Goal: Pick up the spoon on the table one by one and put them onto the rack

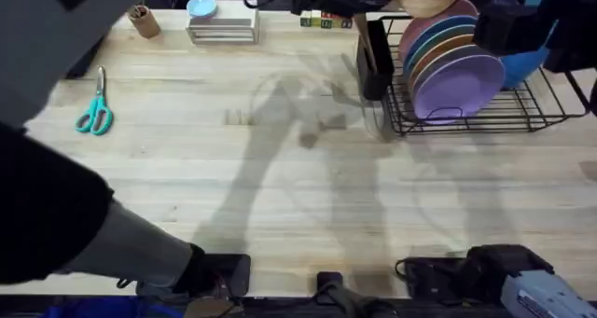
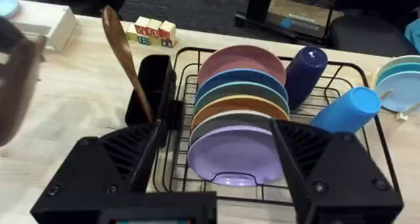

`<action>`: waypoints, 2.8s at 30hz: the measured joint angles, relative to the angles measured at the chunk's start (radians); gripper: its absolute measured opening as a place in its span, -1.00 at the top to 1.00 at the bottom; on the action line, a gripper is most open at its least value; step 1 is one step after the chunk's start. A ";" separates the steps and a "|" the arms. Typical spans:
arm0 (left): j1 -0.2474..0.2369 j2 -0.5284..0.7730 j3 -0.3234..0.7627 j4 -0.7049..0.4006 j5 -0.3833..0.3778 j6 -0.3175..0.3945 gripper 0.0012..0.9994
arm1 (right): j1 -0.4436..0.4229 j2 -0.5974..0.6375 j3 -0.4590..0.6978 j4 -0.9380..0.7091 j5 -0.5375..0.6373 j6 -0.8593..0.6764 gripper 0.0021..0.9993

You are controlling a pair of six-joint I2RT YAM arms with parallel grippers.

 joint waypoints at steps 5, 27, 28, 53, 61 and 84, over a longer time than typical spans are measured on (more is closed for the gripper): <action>-0.036 0.020 -0.002 0.102 0.008 -0.151 0.91 | 0.000 0.000 0.000 0.000 0.000 0.000 -0.99; -0.123 0.183 -0.002 0.394 0.112 -0.576 0.91 | 0.000 0.000 0.000 0.000 0.003 0.000 -0.99; -0.127 0.184 -0.002 0.394 0.111 -0.580 0.91 | 0.000 0.000 0.000 0.000 0.003 0.000 -0.99; -0.178 0.256 -0.002 0.475 0.109 -0.607 0.91 | 0.000 0.000 0.000 -0.004 0.012 -0.026 -0.99; -0.156 0.256 -0.002 0.475 0.111 -0.627 0.92 | 0.000 -0.002 0.000 -0.005 0.011 -0.030 -0.99; -0.087 0.256 -0.002 0.476 0.128 -0.642 0.92 | -0.083 -0.035 0.000 -0.071 0.011 -0.037 -0.99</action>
